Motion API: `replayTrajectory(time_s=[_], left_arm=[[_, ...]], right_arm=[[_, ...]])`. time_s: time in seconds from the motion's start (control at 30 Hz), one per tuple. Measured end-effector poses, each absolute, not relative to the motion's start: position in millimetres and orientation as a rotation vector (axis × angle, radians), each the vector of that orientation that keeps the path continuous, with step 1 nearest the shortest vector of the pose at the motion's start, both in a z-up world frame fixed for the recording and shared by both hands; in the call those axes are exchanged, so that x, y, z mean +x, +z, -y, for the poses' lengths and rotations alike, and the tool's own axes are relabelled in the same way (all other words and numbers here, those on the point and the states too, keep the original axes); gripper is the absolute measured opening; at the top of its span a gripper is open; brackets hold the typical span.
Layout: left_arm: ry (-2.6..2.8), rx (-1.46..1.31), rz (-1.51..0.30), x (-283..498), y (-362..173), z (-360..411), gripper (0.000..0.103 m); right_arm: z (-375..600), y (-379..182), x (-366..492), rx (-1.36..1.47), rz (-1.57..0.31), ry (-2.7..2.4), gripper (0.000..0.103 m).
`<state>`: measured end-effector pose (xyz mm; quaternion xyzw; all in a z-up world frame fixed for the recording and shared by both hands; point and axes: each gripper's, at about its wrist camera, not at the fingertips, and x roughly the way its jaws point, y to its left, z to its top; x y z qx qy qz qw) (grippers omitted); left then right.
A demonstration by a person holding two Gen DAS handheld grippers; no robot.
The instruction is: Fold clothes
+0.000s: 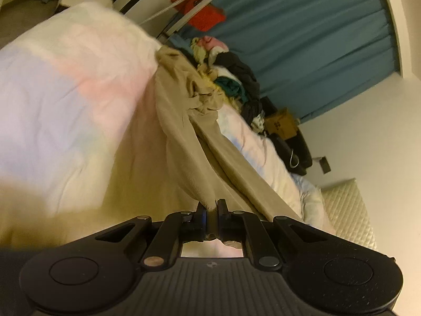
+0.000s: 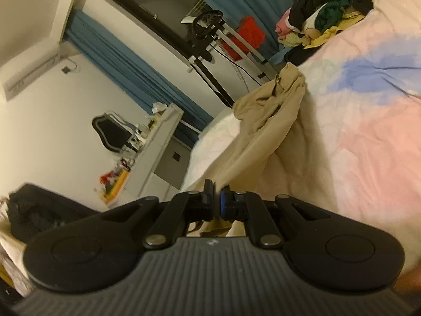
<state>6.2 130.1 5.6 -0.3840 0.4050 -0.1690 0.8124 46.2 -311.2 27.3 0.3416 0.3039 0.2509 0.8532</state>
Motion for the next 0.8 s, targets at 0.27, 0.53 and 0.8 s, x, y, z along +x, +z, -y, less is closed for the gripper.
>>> replayTrajectory(time_s=[0.27,0.53,0.8], left_arm=[[-0.304,-0.850,-0.919,-43,-27,-129,0.008],[-0.250,-0.749,-0.879,78,-16,-115,0.008],[-0.195,-0.624,-0.834,194,-18,-97,0.008]], right_arm=[[315,-25,-37,0.745,-0.736,0.445,0.008],[315,-26,31,0.793,-0.717,0.423,0.008],[293,-35,197,0.776,-0.735,0.317,0.008]])
